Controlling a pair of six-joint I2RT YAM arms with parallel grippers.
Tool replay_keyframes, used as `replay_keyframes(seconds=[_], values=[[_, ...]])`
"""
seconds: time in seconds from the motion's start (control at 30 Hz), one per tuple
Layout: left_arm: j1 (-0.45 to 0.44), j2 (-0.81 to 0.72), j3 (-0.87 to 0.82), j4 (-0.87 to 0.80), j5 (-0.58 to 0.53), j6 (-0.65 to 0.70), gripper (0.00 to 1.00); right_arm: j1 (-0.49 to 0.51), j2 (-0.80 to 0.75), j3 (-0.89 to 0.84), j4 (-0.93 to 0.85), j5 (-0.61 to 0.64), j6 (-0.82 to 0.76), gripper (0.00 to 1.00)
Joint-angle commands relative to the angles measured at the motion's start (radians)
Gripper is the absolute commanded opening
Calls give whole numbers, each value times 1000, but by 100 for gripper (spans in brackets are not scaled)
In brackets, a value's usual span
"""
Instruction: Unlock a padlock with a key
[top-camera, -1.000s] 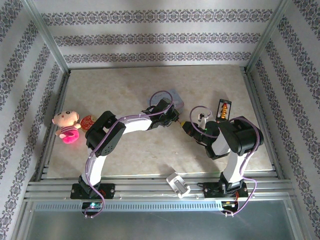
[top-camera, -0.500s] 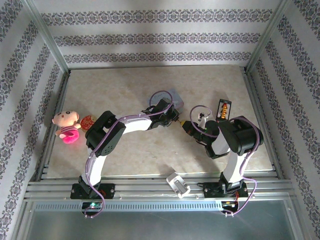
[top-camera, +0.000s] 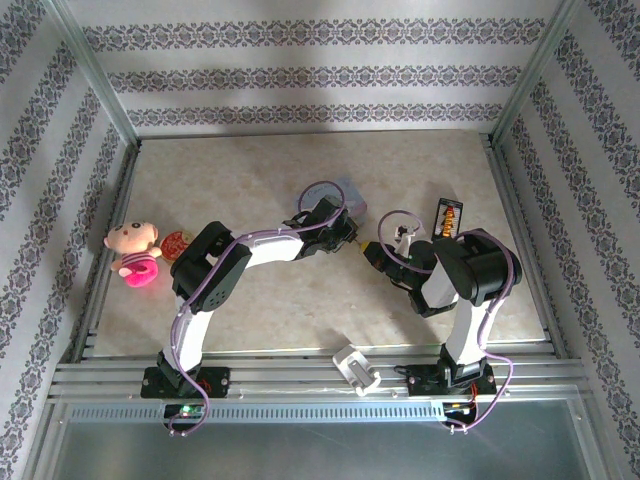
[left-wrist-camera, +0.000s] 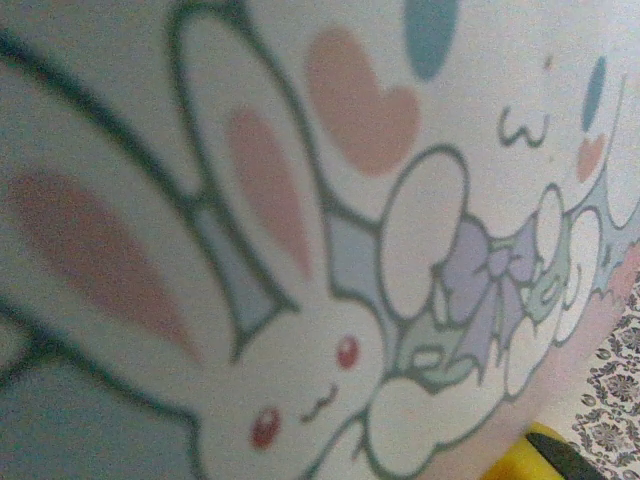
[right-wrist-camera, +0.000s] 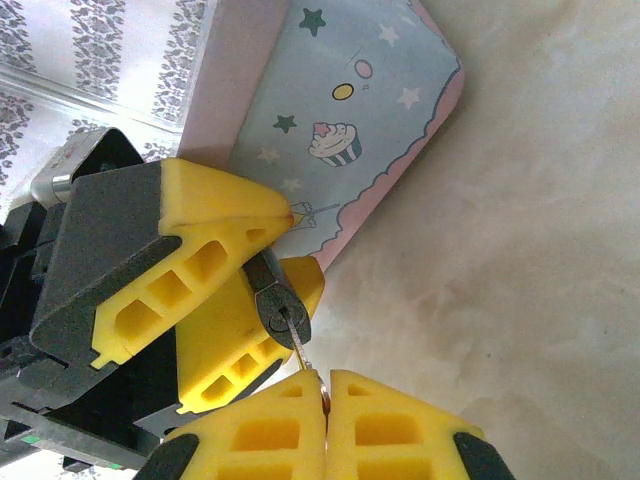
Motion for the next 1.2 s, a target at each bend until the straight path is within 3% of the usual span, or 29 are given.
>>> replay_keyframes(seconds=[0.0, 0.83, 1.17], values=[[-9, -5, -22, 18, 100, -66, 0, 13, 30, 19, -1, 8, 5, 0], [-9, -5, -21, 37, 118, -62, 0, -22, 77, 42, -1, -40, 79, 0], [-9, -18, -21, 31, 117, -39, 0, -53, 94, 45, -1, -170, 128, 0]])
